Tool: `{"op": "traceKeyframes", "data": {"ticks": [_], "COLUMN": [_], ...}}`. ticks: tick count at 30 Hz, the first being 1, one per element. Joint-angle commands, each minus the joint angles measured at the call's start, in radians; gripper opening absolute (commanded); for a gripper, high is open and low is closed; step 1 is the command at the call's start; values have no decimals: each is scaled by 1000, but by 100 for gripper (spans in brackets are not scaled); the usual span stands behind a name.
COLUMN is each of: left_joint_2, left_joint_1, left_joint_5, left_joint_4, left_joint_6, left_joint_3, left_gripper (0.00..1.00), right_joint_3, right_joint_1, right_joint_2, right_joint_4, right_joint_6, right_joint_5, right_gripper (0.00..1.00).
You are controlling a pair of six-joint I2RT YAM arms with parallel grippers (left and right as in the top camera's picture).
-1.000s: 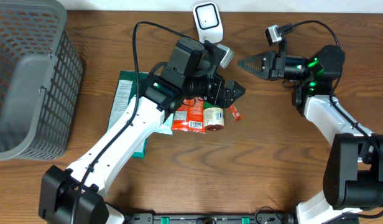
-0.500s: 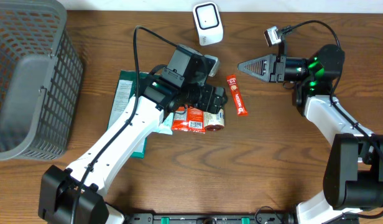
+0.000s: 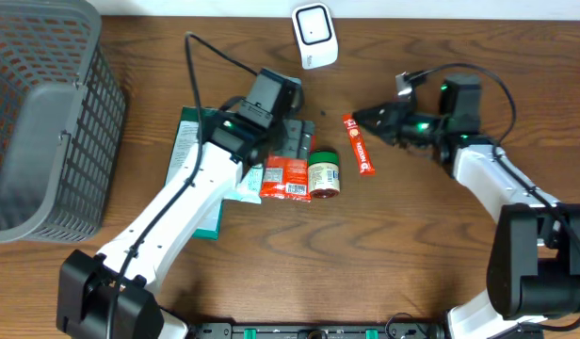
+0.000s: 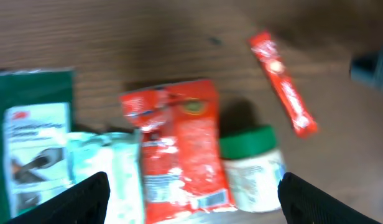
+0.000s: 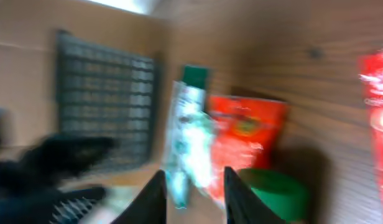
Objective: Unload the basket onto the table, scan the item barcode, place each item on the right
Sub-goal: 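Retract the left arm and lower the red stick onto the table with the right gripper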
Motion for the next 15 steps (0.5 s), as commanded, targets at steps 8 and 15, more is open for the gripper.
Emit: {"op": "traceKeyframes", "data": {"ticks": [8, 15], "left_joint_2": [2, 2], "left_joint_1": [171, 207], "left_joint_5": [-58, -58], "left_joint_4": [-76, -122], "left_joint_6": [-84, -84], "left_joint_3": [-3, -3], "left_gripper": [87, 87], "right_joint_3": [8, 12], "right_joint_1": [122, 171], "right_joint_2": [-13, -13], "right_joint_4": [-162, -216], "right_joint_6": [-342, -391], "right_joint_5": [541, 749], "right_gripper": [40, 48]}}
